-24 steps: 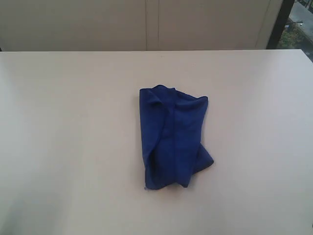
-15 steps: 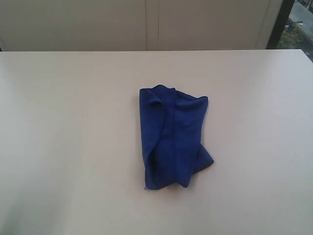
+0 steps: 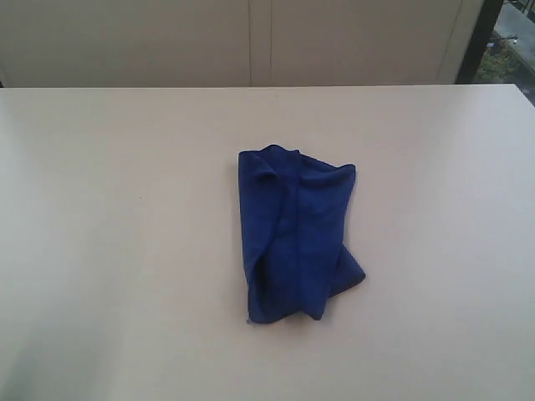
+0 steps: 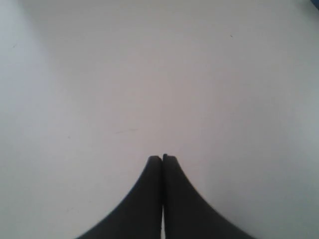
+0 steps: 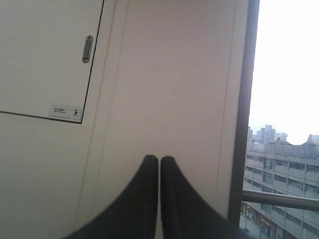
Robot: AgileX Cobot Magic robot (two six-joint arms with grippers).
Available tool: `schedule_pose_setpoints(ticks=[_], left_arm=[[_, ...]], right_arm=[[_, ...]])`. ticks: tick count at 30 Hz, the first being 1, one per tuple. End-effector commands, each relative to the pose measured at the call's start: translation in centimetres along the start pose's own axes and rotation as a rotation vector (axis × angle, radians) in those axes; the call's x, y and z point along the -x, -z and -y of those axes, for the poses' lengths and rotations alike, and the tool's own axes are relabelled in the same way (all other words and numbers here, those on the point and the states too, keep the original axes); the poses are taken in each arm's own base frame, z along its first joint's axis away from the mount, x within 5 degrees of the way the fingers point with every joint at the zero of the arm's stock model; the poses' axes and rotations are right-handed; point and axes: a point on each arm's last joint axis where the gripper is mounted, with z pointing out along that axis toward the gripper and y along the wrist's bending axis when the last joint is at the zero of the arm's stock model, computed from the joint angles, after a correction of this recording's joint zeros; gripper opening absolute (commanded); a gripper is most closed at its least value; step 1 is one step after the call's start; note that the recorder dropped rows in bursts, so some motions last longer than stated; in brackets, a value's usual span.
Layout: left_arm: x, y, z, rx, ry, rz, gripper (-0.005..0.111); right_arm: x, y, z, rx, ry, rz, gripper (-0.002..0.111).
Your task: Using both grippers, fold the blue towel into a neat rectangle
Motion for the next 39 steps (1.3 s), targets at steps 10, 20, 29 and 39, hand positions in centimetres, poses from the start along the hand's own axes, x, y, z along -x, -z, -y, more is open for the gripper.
schedule_pose_setpoints(ticks=[10,20,29,39], left_arm=[[-0.1,0.0,0.0,0.001,0.003,-0.001,0.000],[-0.1,0.0,0.0,0.001,0.003,-0.001,0.000],[-0.1,0.0,0.0,0.001,0.003,-0.001,0.000],[-0.1,0.0,0.0,0.001,0.003,-0.001,0.000]], right_arm=[[-0.1,-0.3,0.0,0.031,-0.038,-0.272,0.003],[4.0,-4.5,0.2,0.016,-0.288,-0.868,0.000],[2.0,-8.0,-0.1,0.018,-0.269,-0.987,0.000],[-2.1,-11.8,-1.8,0.071,-0.418,-1.256,0.000]])
